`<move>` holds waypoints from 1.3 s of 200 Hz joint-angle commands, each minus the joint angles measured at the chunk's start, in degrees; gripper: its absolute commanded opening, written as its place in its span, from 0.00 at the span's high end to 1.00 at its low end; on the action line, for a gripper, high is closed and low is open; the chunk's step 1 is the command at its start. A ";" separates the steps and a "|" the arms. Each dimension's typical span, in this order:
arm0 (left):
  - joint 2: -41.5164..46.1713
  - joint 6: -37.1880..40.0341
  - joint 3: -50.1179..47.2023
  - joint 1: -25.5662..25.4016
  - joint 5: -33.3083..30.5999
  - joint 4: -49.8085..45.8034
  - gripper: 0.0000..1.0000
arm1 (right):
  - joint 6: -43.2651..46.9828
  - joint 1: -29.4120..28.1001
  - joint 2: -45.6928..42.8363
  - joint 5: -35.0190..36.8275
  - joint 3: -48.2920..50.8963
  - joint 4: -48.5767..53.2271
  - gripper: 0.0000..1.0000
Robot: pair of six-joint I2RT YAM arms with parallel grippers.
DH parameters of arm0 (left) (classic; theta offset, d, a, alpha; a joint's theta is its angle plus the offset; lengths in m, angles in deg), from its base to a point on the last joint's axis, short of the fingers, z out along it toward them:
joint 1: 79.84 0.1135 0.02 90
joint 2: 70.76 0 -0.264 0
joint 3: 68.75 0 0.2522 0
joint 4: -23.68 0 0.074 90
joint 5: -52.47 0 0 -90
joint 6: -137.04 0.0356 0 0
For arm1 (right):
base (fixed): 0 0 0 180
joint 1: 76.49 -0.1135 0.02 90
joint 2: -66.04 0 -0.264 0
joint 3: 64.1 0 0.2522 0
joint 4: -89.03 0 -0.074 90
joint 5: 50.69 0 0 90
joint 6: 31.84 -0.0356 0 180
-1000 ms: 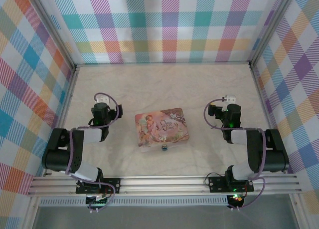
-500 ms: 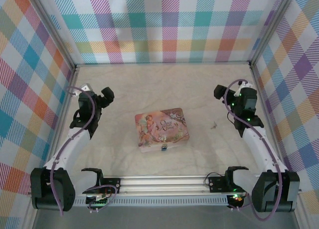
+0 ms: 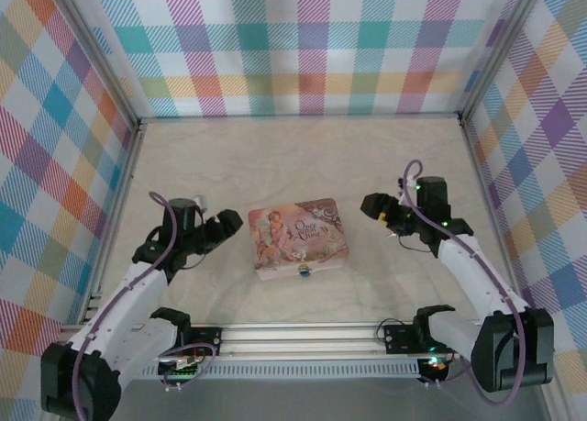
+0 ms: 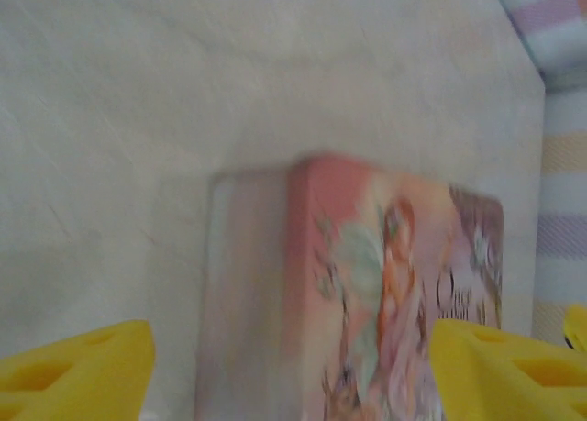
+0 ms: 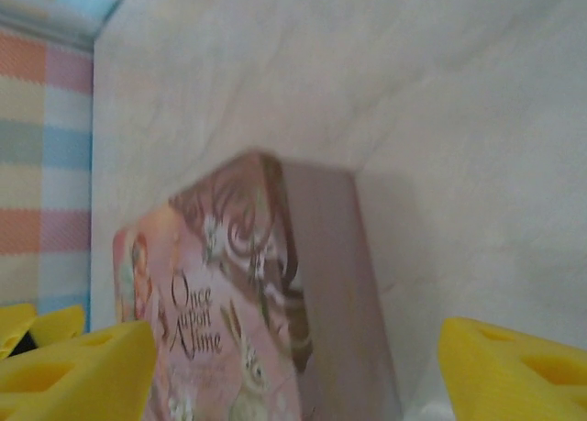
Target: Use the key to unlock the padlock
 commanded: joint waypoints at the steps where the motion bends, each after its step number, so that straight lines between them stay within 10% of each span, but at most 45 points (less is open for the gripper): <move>1: 2.12 -5.83 -3.21 -6.40 1.27 0.34 0.25 | -2.07 -3.69 1.83 -3.01 1.36 1.12 0.23; 102: -6.12 -10.34 -4.70 -15.88 -2.04 14.33 0.44 | -4.28 -15.41 17.60 -2.23 -2.08 -7.04 0.42; 260: -42.47 2.72 26.51 -15.00 -4.38 15.25 0.49 | 0.74 -11.24 29.84 7.89 -17.32 -3.09 0.35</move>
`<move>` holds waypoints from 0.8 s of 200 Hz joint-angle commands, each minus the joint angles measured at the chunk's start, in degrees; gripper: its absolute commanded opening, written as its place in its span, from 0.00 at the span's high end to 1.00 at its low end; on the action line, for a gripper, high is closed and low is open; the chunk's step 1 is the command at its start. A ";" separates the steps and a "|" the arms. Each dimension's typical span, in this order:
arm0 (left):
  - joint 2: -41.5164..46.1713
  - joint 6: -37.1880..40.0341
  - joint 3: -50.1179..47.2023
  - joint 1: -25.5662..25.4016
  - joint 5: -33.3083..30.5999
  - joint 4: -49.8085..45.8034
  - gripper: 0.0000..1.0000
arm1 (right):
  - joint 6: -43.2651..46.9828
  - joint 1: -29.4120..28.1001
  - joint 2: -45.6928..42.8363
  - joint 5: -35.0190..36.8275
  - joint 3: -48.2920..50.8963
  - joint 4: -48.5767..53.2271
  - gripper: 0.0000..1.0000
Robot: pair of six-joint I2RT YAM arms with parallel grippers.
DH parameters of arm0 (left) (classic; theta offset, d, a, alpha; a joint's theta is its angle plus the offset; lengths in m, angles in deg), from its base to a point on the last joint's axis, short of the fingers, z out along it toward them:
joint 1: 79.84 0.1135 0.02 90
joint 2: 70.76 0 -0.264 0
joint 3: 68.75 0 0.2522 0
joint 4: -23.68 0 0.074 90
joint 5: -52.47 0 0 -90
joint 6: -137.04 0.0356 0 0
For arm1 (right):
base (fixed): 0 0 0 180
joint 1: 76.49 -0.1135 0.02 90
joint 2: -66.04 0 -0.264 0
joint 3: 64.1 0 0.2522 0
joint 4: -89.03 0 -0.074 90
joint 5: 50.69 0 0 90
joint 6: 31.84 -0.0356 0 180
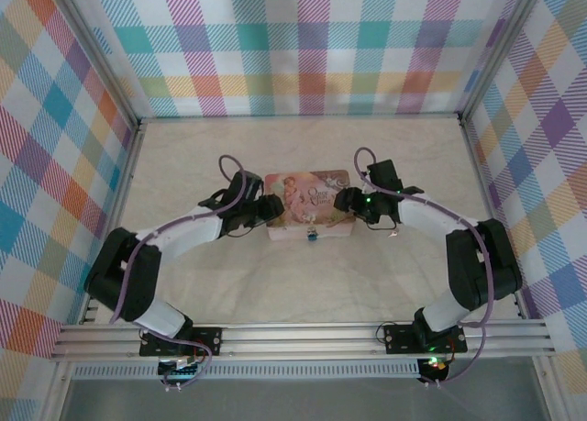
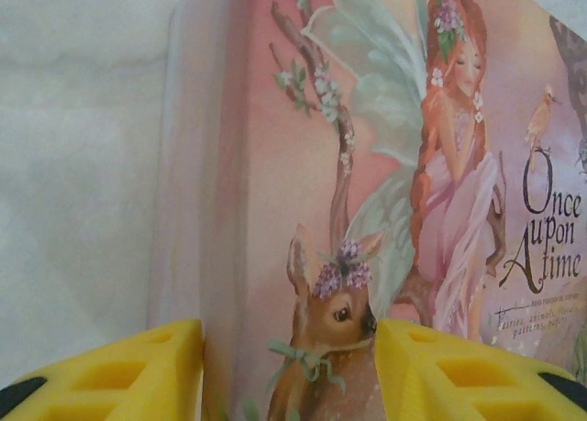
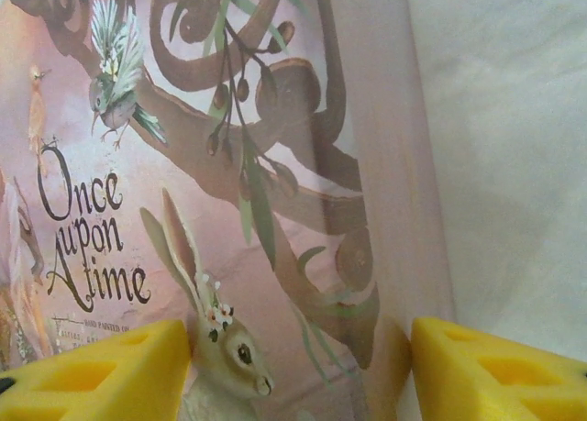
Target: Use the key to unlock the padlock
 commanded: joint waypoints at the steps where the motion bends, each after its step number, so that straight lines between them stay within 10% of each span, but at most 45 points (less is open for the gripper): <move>1: -3.36 2.43 5.30 -0.88 5.86 4.00 0.49 | 2.16 -0.55 1.95 -4.04 -3.12 0.08 0.35; 34: -5.67 2.14 7.41 -0.37 5.40 3.54 0.47 | 3.18 0.52 4.83 -4.35 -6.37 1.05 0.34; 78: -2.69 2.27 5.34 1.59 2.75 1.90 0.14 | 3.12 1.05 4.60 -3.61 -6.62 2.25 0.24; 160: 11.21 6.31 0.31 4.33 -0.33 -7.50 0.08 | 4.70 3.14 -7.29 7.62 -4.56 12.74 0.14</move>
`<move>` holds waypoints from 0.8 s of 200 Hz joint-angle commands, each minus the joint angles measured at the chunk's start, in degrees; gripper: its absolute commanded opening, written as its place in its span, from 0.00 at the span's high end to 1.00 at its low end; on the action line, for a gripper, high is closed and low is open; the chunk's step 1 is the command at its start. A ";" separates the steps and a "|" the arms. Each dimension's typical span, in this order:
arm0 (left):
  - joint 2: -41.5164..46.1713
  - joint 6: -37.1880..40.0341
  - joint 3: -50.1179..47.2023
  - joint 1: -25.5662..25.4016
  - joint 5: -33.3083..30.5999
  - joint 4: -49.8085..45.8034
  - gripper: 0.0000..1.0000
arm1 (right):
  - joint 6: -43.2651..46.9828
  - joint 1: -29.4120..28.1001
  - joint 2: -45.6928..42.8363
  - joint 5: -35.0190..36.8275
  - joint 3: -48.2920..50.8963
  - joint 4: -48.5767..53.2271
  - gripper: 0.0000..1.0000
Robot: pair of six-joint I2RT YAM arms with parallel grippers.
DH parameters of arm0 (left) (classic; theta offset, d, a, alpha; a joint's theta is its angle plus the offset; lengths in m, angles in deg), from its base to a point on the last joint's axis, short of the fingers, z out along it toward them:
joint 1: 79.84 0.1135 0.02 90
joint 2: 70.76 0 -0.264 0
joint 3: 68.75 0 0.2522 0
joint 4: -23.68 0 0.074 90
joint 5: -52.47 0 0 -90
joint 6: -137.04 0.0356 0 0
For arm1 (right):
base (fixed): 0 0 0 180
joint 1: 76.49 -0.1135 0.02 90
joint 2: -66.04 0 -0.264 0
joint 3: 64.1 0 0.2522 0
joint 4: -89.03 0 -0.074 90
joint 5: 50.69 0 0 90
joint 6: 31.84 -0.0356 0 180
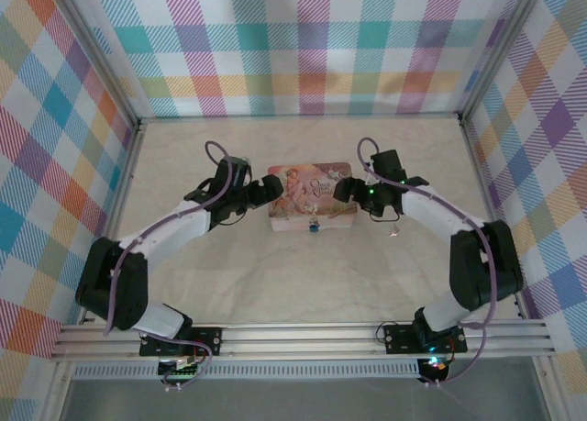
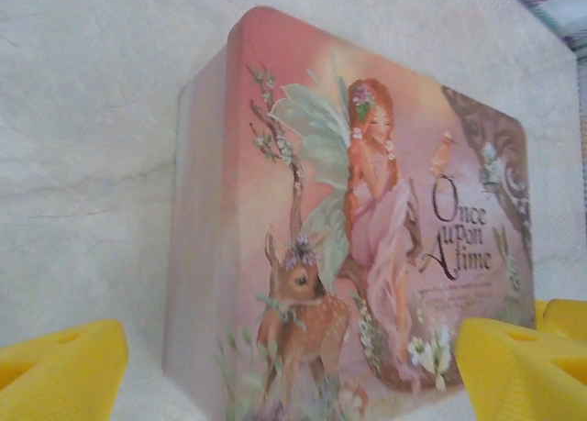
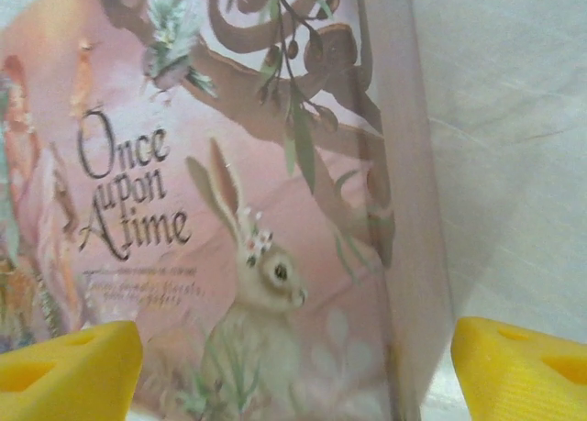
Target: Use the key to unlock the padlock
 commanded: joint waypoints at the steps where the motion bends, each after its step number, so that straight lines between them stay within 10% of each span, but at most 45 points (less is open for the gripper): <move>1: 4.96 2.37 -1.98 0.01 -0.48 -5.11 0.08 | 1.53 1.34 -5.47 5.63 0.54 5.90 0.14; 71: 14.89 1.31 -4.57 -8.74 0.18 -14.28 0.10 | 1.42 7.55 -8.43 18.68 -4.47 27.98 0.37; 160: 7.65 4.08 4.66 -24.25 -9.87 -18.26 0.15 | -0.67 13.27 1.89 16.72 -0.44 25.59 0.60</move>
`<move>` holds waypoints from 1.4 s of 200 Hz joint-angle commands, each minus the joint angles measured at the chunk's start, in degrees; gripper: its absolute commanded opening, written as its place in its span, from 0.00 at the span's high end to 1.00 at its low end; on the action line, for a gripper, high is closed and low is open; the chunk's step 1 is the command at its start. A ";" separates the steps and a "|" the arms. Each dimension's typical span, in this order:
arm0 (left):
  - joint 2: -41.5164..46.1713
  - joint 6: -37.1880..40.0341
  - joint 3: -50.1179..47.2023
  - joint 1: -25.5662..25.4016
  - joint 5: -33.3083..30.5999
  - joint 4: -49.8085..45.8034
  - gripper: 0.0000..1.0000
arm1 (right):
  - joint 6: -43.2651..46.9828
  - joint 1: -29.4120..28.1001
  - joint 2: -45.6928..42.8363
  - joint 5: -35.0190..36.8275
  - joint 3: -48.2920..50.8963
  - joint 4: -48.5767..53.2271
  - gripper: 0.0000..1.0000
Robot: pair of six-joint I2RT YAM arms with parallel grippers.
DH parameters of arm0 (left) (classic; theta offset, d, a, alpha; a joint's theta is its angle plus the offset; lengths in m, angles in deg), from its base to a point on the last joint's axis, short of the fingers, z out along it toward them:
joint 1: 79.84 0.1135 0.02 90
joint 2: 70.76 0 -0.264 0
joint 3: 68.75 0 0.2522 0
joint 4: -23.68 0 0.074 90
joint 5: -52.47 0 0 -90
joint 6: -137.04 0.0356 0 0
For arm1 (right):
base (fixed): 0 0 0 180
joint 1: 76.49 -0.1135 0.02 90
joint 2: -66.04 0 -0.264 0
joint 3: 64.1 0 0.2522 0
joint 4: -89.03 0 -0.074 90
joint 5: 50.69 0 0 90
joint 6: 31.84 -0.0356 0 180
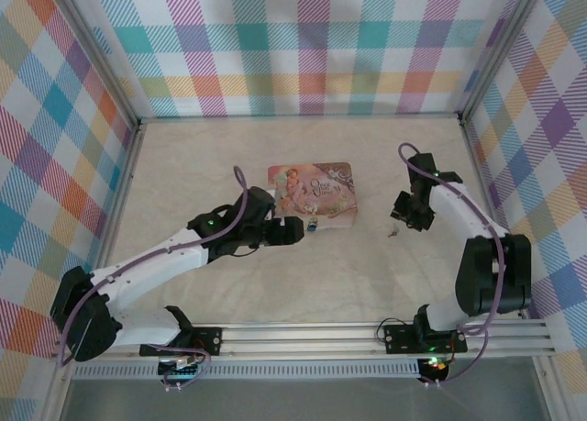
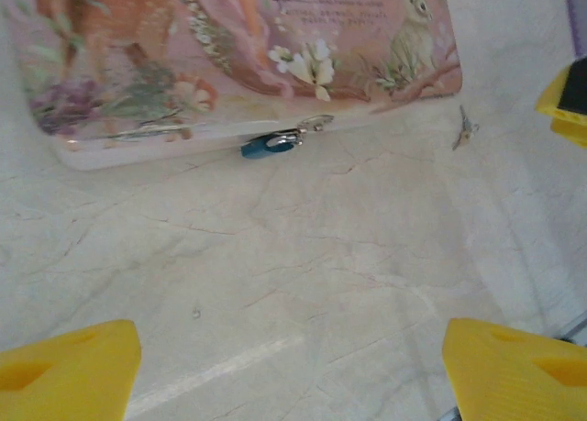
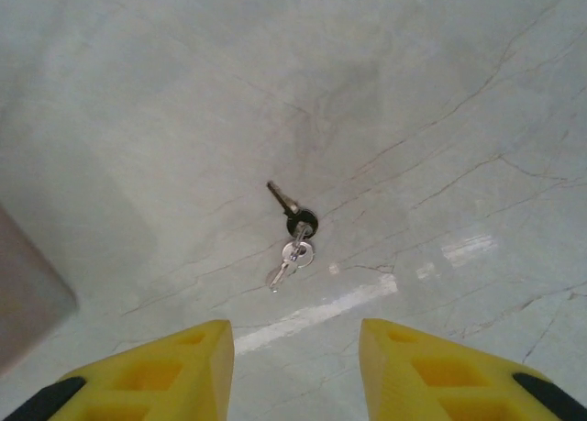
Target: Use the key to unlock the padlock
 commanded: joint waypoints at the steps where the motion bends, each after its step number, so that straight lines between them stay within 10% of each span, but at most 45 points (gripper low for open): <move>1: -2.87 2.81 5.04 -3.36 -4.49 -3.36 0.15 | -0.86 0.22 3.27 -0.93 1.24 -0.31 0.60; 110: -4.66 1.45 4.17 -4.91 -5.75 -2.22 0.18 | -1.96 0.66 11.84 -2.21 0.46 -4.31 0.70; 171: -4.72 0.99 3.74 -4.87 -5.87 -1.99 0.19 | -0.78 1.26 14.29 -2.98 1.04 -6.20 0.91; 280: -1.36 0.61 3.49 -1.81 -7.39 -1.37 0.19 | 6.18 1.19 -6.07 -7.48 -0.87 -5.06 1.00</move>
